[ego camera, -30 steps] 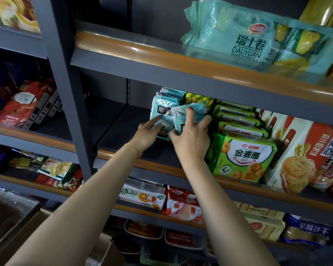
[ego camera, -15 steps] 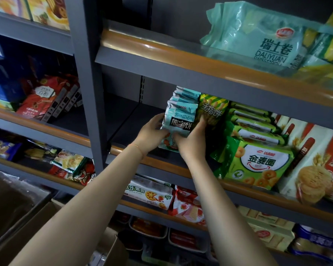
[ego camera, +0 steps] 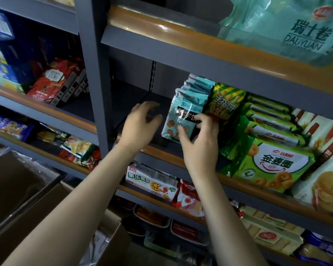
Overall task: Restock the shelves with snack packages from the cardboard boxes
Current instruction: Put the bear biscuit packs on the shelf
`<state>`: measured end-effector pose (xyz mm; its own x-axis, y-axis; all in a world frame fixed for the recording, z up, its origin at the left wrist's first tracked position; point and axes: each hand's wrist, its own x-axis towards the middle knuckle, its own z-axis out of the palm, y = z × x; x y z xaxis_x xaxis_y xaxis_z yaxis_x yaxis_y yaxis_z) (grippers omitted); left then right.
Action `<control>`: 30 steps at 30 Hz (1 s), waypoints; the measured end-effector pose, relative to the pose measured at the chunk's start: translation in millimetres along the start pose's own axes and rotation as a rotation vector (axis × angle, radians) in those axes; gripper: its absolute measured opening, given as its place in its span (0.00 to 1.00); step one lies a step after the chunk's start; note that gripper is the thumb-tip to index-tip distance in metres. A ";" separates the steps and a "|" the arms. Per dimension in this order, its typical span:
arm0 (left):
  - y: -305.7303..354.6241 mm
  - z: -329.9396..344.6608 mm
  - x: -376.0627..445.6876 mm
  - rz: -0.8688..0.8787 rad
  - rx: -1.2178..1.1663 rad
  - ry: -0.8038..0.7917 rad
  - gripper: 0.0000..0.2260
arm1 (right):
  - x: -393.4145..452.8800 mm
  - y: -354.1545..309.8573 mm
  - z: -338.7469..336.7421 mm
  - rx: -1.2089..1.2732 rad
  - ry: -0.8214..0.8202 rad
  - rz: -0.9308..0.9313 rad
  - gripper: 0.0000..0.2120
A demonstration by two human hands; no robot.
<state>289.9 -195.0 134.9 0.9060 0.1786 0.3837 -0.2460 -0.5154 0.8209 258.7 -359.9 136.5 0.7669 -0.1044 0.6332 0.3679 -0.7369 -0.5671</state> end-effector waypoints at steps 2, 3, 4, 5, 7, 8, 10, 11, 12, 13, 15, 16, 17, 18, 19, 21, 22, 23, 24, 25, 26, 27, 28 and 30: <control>-7.0 -24.0 -30.0 0.015 -0.083 0.151 0.06 | -20.6 -16.3 3.1 0.184 0.009 -0.161 0.09; -17.7 -34.4 -46.3 -0.012 -0.109 0.190 0.04 | -34.1 -22.5 9.6 0.244 -0.034 -0.212 0.08; -32.2 -43.2 -63.1 -0.060 -0.114 0.209 0.03 | -49.6 -27.3 18.8 0.296 -0.110 -0.234 0.08; -51.2 -50.9 -81.0 -0.137 -0.113 0.223 0.03 | -67.0 -32.1 30.0 0.340 -0.212 -0.237 0.08; -99.1 -64.0 -119.0 -0.362 -0.095 0.262 0.03 | -104.7 -39.1 55.1 0.383 -0.482 -0.186 0.09; -125.8 -71.2 -140.1 -0.490 -0.067 0.293 0.04 | -125.1 -38.7 70.5 0.378 -0.658 -0.121 0.09; -174.7 -86.5 -188.4 -0.735 0.029 0.319 0.04 | -168.9 -29.5 105.2 0.305 -1.008 0.001 0.08; -194.2 -94.7 -214.5 -0.840 0.089 0.308 0.04 | -190.7 -23.6 122.1 0.268 -1.140 0.035 0.08; -210.8 -102.7 -240.7 -0.911 0.158 0.300 0.05 | -212.6 -18.4 138.1 0.246 -1.240 0.067 0.08; -225.4 -110.3 -266.5 -0.959 0.223 0.288 0.07 | -233.6 -14.4 152.4 0.231 -1.316 0.114 0.07; -245.0 -125.5 -314.7 -1.005 0.338 0.288 0.08 | -272.0 -11.3 177.0 0.225 -1.423 0.207 0.05; -252.7 -131.6 -335.6 -1.009 0.396 0.298 0.09 | -288.8 -9.6 188.8 0.221 -1.449 0.240 0.06; -259.1 -137.6 -354.8 -1.003 0.463 0.319 0.09 | -304.3 -10.4 200.0 0.204 -1.466 0.264 0.07; -265.2 -142.8 -371.6 -0.997 0.556 0.342 0.10 | -317.9 -12.7 211.5 0.173 -1.479 0.294 0.07; -271.2 -147.5 -386.7 -0.985 0.665 0.355 0.12 | -331.4 -15.0 224.0 0.141 -1.494 0.327 0.08; -283.6 -157.6 -410.8 -1.014 0.796 0.353 0.25 | -358.0 -18.0 249.1 0.059 -1.566 0.419 0.11; -290.0 -162.8 -420.3 -1.057 0.788 0.367 0.33 | -371.2 -20.7 260.7 0.028 -1.603 0.481 0.12; -298.3 -167.6 -429.4 -1.108 0.740 0.399 0.40 | -384.7 -23.9 271.5 0.006 -1.625 0.530 0.11; -304.5 -171.8 -435.9 -1.150 0.652 0.437 0.44 | -397.7 -29.5 280.9 0.000 -1.645 0.583 0.10; -310.7 -174.7 -441.8 -1.184 0.537 0.479 0.47 | -411.1 -34.9 289.6 0.000 -1.666 0.625 0.08; -314.9 -176.0 -445.7 -1.212 0.421 0.525 0.47 | -423.2 -41.1 297.4 -0.018 -1.687 0.664 0.07; -319.2 -175.9 -449.2 -1.228 0.332 0.562 0.47 | -434.8 -47.2 305.8 -0.031 -1.704 0.718 0.07; -321.2 -175.7 -450.9 -1.230 0.284 0.588 0.46 | -445.9 -54.7 313.6 -0.045 -1.724 0.794 0.06; -324.0 -174.2 -454.0 -1.215 0.240 0.619 0.44 | -477.6 -50.6 337.9 -0.032 -1.730 0.882 0.08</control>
<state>-101.8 36.9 -231.6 0.1930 0.9213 -0.3376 0.7013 0.1110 0.7041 51.5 -47.0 -315.2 0.3158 0.2591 -0.9128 -0.3430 -0.8658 -0.3644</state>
